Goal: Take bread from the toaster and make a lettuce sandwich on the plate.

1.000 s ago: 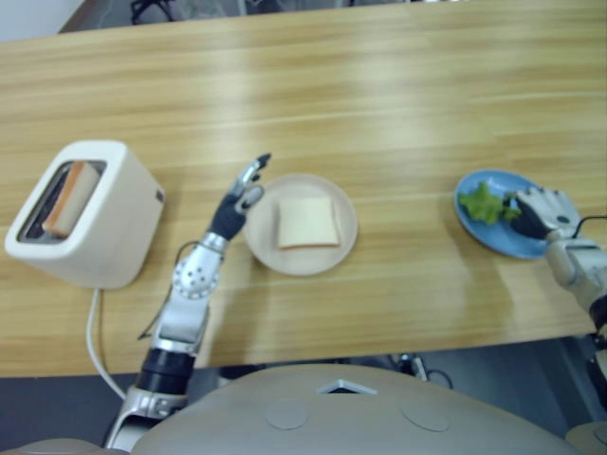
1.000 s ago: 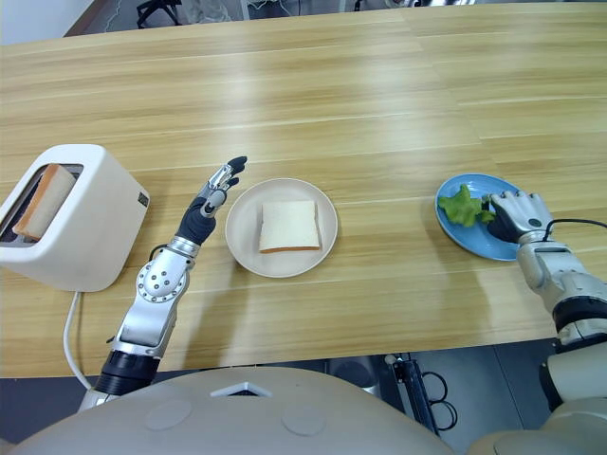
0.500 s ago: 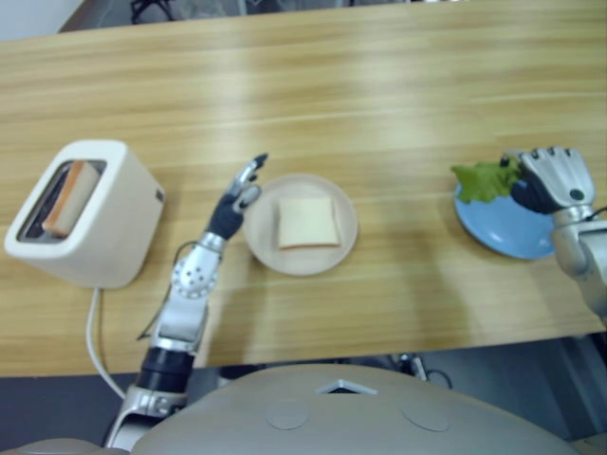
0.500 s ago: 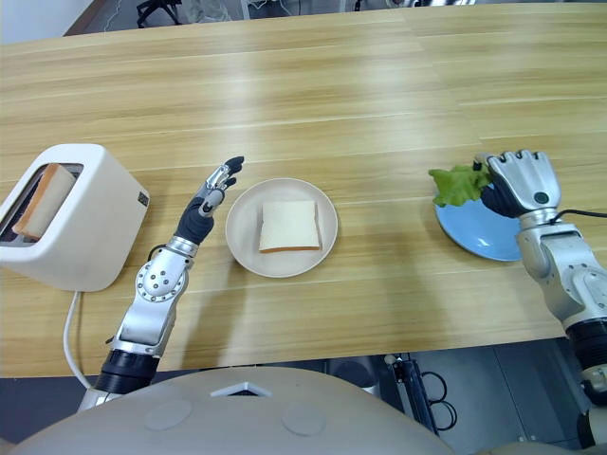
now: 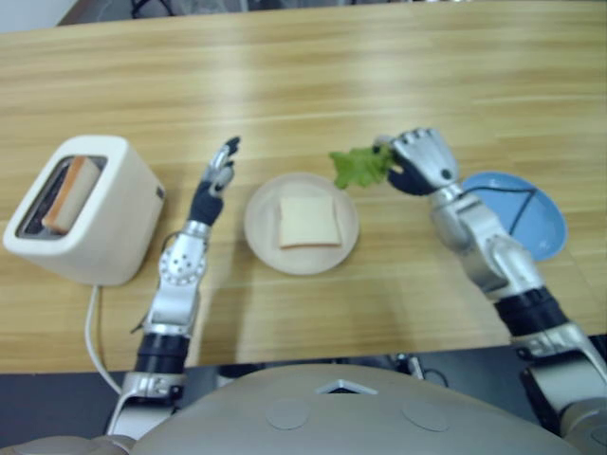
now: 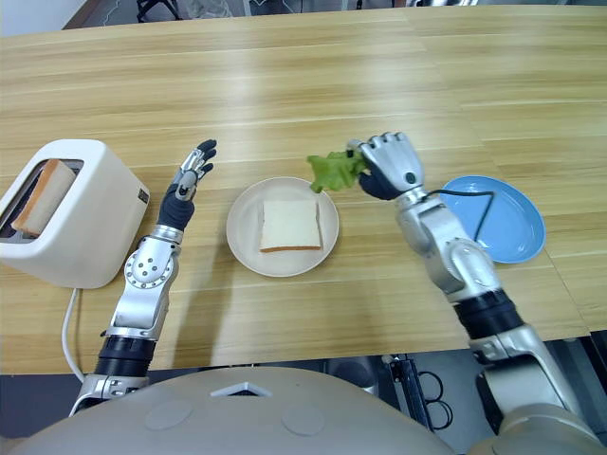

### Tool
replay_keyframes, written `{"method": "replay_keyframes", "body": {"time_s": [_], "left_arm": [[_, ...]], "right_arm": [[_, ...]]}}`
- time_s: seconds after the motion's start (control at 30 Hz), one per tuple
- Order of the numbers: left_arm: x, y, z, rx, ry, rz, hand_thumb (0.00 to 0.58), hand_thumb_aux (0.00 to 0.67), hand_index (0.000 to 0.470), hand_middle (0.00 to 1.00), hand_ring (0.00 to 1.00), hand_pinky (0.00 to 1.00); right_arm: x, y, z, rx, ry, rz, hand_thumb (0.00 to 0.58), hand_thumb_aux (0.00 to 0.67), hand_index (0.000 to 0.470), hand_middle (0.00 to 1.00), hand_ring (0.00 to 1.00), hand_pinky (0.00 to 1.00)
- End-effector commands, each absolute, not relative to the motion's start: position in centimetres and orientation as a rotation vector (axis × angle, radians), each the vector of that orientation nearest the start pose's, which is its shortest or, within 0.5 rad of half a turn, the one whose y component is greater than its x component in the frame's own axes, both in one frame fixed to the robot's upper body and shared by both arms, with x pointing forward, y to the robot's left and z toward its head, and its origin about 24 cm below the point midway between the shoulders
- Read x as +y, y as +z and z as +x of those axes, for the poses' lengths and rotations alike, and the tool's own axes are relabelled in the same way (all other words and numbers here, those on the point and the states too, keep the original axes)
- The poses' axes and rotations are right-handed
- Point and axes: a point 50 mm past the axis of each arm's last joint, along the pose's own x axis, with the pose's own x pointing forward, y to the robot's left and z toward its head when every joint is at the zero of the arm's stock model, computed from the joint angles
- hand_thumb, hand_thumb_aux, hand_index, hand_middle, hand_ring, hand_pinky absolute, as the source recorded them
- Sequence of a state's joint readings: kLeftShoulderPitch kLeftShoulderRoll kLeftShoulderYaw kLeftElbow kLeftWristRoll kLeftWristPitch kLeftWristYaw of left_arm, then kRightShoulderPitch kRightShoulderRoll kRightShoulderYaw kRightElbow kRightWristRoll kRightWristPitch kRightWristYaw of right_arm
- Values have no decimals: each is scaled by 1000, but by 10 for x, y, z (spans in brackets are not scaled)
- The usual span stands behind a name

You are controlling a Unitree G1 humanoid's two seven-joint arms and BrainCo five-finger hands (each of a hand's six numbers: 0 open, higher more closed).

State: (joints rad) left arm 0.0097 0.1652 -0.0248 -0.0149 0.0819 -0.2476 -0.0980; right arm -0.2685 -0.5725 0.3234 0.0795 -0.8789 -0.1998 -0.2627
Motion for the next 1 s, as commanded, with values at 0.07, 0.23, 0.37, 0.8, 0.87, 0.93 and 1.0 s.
{"method": "replay_keyframes", "body": {"time_s": [0.07, 0.23, 0.37, 0.8, 0.87, 0.93, 1.0], "left_arm": [[164, 62, 250, -220, -148, 249, 0, 0, 0, 0, 0, 0], [160, 58, 250, -208, -161, 247, 0, 0, 0, 0, 0, 0], [159, 57, 250, -207, -165, 252, 0, 0, 0, 0, 0, 0], [156, 52, 249, -197, -170, 261, 0, 0, 0, 0, 0, 0], [155, 52, 249, -197, -171, 264, 0, 0, 0, 0, 0, 0], [155, 51, 249, -196, -171, 266, 0, 0, 0, 0, 0, 0], [155, 50, 249, -196, -173, 266, 0, 0, 0, 0, 0, 0]], "right_arm": [[-136, 62, 287, -521, 347, -1408, 580, 670, 460, 1000, 1000, 1000], [-119, 44, 282, -511, 429, -1392, 580, 670, 460, 1000, 1000, 1000], [-113, 29, 278, -475, 487, -1383, 580, 670, 460, 1000, 1000, 1000], [-111, 31, 273, -455, 474, -1285, 580, 670, 460, 1000, 1000, 1000], [-114, 37, 278, -447, 438, -1246, 580, 670, 460, 1000, 1000, 1000], [-118, 43, 282, -441, 404, -1229, 580, 670, 460, 1000, 1000, 1000], [-121, 45, 285, -421, 380, -1206, 580, 670, 460, 1000, 1000, 1000]]}}
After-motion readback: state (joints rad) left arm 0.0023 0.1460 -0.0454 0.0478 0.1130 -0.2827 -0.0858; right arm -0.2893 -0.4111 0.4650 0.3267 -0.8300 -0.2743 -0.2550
